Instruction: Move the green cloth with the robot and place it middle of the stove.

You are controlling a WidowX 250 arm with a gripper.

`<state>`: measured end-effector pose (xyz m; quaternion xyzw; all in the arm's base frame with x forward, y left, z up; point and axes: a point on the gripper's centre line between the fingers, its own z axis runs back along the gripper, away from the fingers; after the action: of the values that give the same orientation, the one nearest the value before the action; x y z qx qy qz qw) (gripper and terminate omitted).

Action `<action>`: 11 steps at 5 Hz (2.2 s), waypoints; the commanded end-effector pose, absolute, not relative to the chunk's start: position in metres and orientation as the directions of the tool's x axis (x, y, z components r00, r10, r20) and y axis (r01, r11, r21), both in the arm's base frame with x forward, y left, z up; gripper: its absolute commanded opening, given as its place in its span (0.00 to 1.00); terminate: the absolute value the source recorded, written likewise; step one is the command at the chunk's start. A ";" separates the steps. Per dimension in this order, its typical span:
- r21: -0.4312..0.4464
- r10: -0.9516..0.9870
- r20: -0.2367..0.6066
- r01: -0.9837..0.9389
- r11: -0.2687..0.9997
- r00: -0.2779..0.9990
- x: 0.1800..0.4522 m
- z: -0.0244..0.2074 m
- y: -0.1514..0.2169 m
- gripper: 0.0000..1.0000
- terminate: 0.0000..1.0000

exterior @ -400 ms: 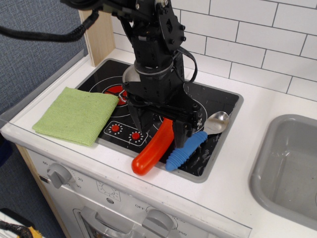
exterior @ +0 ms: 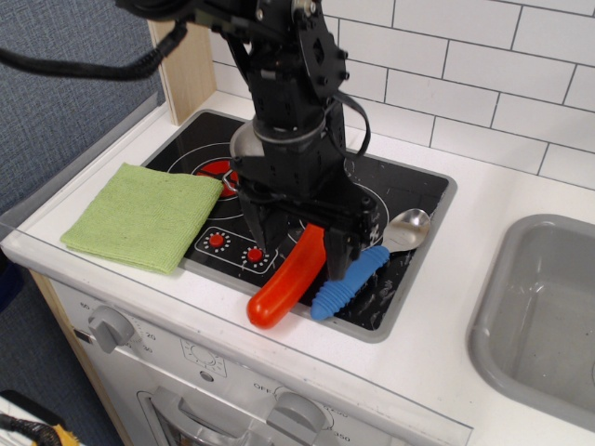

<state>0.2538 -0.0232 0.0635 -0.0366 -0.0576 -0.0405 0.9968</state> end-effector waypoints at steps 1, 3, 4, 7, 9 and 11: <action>-0.044 0.032 0.176 -0.024 0.999 0.984 0.246 0.074 0.043 1.00 0.00; 0.084 0.051 0.122 -0.062 0.995 0.991 0.254 0.068 0.115 1.00 0.00; 0.110 0.106 0.126 -0.120 0.987 0.986 0.268 0.061 0.135 1.00 0.00; 0.131 0.137 0.031 -0.140 0.981 0.990 0.277 0.021 0.156 1.00 0.00; 0.105 0.129 -0.034 -0.125 0.987 0.991 0.303 0.003 0.158 1.00 0.00; 0.059 -0.016 0.023 0.015 0.998 1.000 0.373 0.004 0.113 1.00 0.00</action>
<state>0.3746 0.1316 0.0087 0.0358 -0.0166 0.0093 0.9992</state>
